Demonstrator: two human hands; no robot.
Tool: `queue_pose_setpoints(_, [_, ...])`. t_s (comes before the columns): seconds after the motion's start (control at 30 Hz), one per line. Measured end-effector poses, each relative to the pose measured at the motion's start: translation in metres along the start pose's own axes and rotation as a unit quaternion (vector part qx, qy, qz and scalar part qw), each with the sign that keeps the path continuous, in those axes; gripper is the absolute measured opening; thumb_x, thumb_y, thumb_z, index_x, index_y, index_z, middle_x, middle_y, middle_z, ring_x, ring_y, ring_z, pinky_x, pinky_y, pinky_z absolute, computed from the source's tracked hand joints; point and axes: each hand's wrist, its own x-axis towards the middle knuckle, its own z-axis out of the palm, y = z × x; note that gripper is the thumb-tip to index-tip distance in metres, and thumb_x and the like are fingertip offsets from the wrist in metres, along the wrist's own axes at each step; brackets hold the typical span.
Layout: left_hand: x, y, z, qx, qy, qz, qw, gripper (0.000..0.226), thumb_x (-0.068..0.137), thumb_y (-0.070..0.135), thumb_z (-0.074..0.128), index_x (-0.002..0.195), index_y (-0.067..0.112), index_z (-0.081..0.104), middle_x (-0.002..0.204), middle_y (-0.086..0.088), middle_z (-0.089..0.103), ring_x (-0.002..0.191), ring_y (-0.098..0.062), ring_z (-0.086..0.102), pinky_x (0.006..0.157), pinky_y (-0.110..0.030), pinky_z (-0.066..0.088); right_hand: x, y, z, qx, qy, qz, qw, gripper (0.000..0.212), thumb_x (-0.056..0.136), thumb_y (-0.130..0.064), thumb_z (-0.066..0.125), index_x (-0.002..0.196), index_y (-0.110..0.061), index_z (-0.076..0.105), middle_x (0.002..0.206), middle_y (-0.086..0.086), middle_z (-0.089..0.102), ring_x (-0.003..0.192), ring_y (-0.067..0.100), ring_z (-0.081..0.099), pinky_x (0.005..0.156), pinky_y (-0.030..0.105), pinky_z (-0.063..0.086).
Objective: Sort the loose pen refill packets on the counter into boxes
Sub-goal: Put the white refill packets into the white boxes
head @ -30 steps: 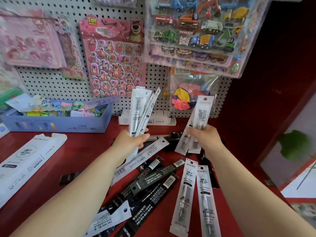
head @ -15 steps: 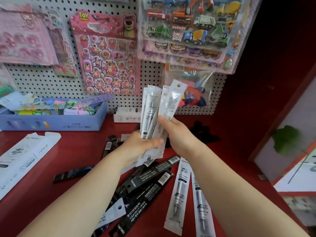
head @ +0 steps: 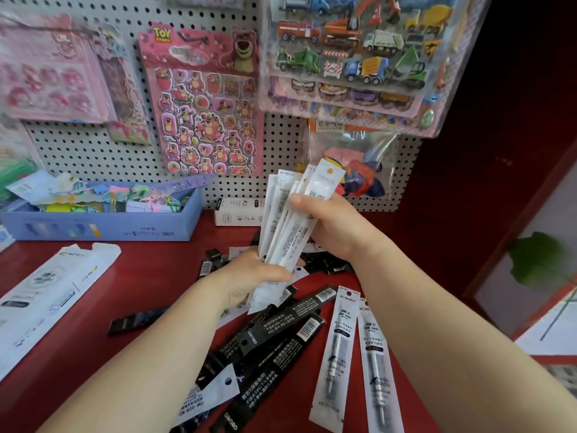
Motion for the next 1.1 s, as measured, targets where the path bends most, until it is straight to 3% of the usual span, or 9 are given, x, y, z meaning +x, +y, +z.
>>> queue_pose_setpoints(0.17, [-0.005, -0.001, -0.006, 0.002, -0.051, -0.009, 0.999, 0.028, 0.052, 0.011, 0.063, 0.077, 0.026, 0.065, 0.061, 0.015, 0.071, 0.065, 0.002, 0.065, 0.063, -0.011, 0.052, 0.007, 0.000, 0.009, 0.006, -0.051, 0.021, 0.998, 0.015, 0.073, -0.006, 0.056, 0.085, -0.013, 0.060, 0.068, -0.006, 0.072, 0.069, 0.006, 0.069, 0.067, 0.024, 0.058])
queue_pose_setpoints(0.23, [-0.006, -0.002, -0.007, -0.004, 0.002, -0.008, 1.000, 0.038, 0.047, 0.017, 0.069, 0.084, 0.024, 0.064, 0.070, 0.011, 0.071, 0.076, -0.006, 0.065, 0.068, -0.016, 0.052, 0.013, 0.004, 0.014, -0.005, 0.003, -0.005, 1.000, 0.016, 0.079, 0.002, 0.058, 0.078, -0.014, 0.059, 0.063, -0.005, 0.069, 0.065, 0.008, 0.067, 0.067, 0.027, 0.057])
queue_pose_setpoints(0.37, [-0.006, -0.008, -0.012, 0.100, 0.194, 0.034, 0.975, 0.056, 0.065, 0.018, 0.075, 0.114, 0.021, 0.048, 0.102, 0.003, 0.061, 0.099, -0.016, 0.057, 0.083, -0.030, 0.047, 0.023, 0.011, 0.028, -0.011, 0.084, -0.064, 0.994, 0.020, 0.082, 0.005, 0.057, 0.076, -0.015, 0.058, 0.069, -0.003, 0.063, 0.066, 0.010, 0.063, 0.067, 0.025, 0.055])
queue_pose_setpoints(0.43, [-0.006, -0.014, -0.015, 0.122, 0.213, 0.047, 0.968, 0.058, 0.066, 0.024, 0.076, 0.115, 0.024, 0.044, 0.110, 0.002, 0.059, 0.103, -0.017, 0.055, 0.088, -0.035, 0.046, 0.027, 0.016, 0.035, -0.022, 0.099, -0.071, 0.992, 0.013, 0.078, -0.001, 0.063, 0.084, -0.012, 0.059, 0.077, 0.000, 0.062, 0.074, 0.014, 0.062, 0.073, 0.030, 0.054])
queue_pose_setpoints(0.57, [-0.005, -0.023, -0.015, 0.100, 0.207, 0.064, 0.971, 0.067, 0.064, 0.022, 0.077, 0.121, 0.023, 0.041, 0.109, 0.008, 0.057, 0.100, -0.007, 0.054, 0.073, -0.017, 0.041, 0.027, 0.028, 0.043, -0.019, 0.071, -0.059, 0.996, 0.030, 0.077, -0.005, 0.064, 0.103, -0.015, 0.053, 0.089, -0.003, 0.061, 0.083, 0.012, 0.060, 0.076, 0.023, 0.051])
queue_pose_setpoints(0.7, [-0.004, -0.026, -0.015, 0.088, 0.199, 0.061, 0.974, 0.039, 0.070, 0.014, 0.072, 0.099, 0.032, 0.052, 0.091, 0.010, 0.061, 0.086, -0.004, 0.058, 0.068, -0.015, 0.042, 0.026, 0.033, 0.044, -0.005, 0.060, -0.032, 0.998, 0.025, 0.084, 0.000, 0.056, 0.098, -0.021, 0.055, 0.094, -0.003, 0.062, 0.088, 0.013, 0.060, 0.081, 0.028, 0.050])
queue_pose_setpoints(0.83, [-0.005, -0.028, -0.013, 0.078, 0.155, 0.036, 0.984, 0.017, 0.074, 0.012, 0.069, 0.085, 0.022, 0.061, 0.075, 0.007, 0.063, 0.075, -0.008, 0.060, 0.064, -0.019, 0.045, 0.028, 0.033, 0.046, 0.007, 0.097, -0.041, 0.994, 0.026, 0.084, 0.002, 0.055, 0.085, -0.024, 0.059, 0.087, -0.004, 0.064, 0.082, 0.012, 0.062, 0.081, 0.030, 0.052])
queue_pose_setpoints(0.93, [-0.004, -0.028, -0.012, 0.076, 0.156, 0.025, 0.985, 0.020, 0.075, 0.005, 0.066, 0.070, 0.022, 0.059, 0.065, 0.006, 0.059, 0.062, -0.006, 0.055, 0.053, -0.013, 0.044, 0.030, 0.036, 0.047, 0.015, 0.116, -0.057, 0.992, 0.024, 0.083, 0.000, 0.057, 0.083, -0.024, 0.059, 0.082, -0.006, 0.064, 0.077, 0.009, 0.062, 0.073, 0.025, 0.052])
queue_pose_setpoints(1.1, [-0.011, -0.016, -0.021, 0.057, 0.111, -0.003, 0.992, 0.018, 0.068, 0.002, 0.064, 0.058, 0.014, 0.057, 0.050, 0.006, 0.059, 0.055, -0.009, 0.056, 0.057, -0.022, 0.044, 0.029, 0.035, 0.041, 0.000, 0.002, -0.030, 1.000, 0.027, 0.070, -0.017, 0.060, 0.097, -0.020, 0.057, 0.086, -0.006, 0.063, 0.081, 0.008, 0.062, 0.076, 0.026, 0.052])
